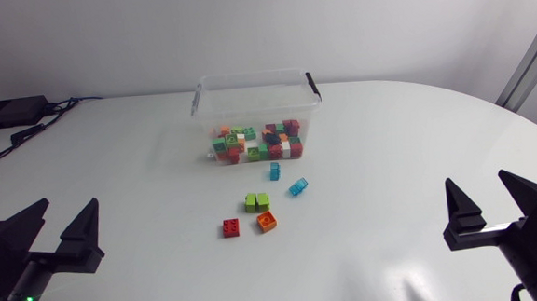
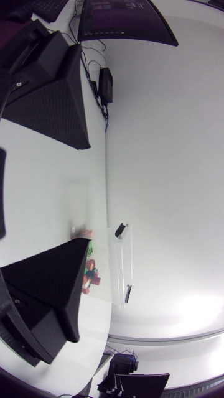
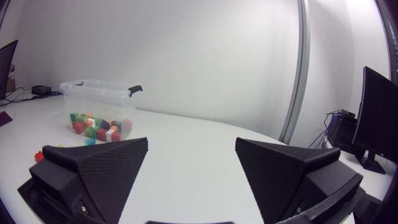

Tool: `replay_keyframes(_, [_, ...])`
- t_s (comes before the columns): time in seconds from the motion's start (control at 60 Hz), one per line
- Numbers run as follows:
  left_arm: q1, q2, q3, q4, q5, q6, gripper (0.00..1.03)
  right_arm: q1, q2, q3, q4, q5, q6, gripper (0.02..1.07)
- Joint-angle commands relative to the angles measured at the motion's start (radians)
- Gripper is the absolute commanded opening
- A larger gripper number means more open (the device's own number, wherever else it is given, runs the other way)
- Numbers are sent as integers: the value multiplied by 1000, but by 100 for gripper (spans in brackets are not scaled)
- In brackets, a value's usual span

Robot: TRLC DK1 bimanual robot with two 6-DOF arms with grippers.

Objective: Place the duplo bricks in the container

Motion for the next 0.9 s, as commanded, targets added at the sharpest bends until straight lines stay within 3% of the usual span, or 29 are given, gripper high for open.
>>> replay_keyframes(0.0, [-8, -9, -18, 1, -4, -16, 99, 7, -4, -17, 8, -4, 8, 103])
replay_keyframes(0.417, [-8, -11, -16, 2, -4, -22, 99, 31, -7, -17, 14, -4, -3, 103])
replay_keyframes(0.6, [-2, 1, 73, -13, -4, -19, 99, 31, -4, 49, 0, 1, -2, 103])
replay_keyframes(0.733, [-48, 150, 172, -7, -4, -19, 99, 62, 75, 135, 4, -2, 3, 103])
replay_keyframes(0.883, [-118, 409, 294, 1, -4, -18, 99, 74, 328, 254, 36, -2, 32, 103])
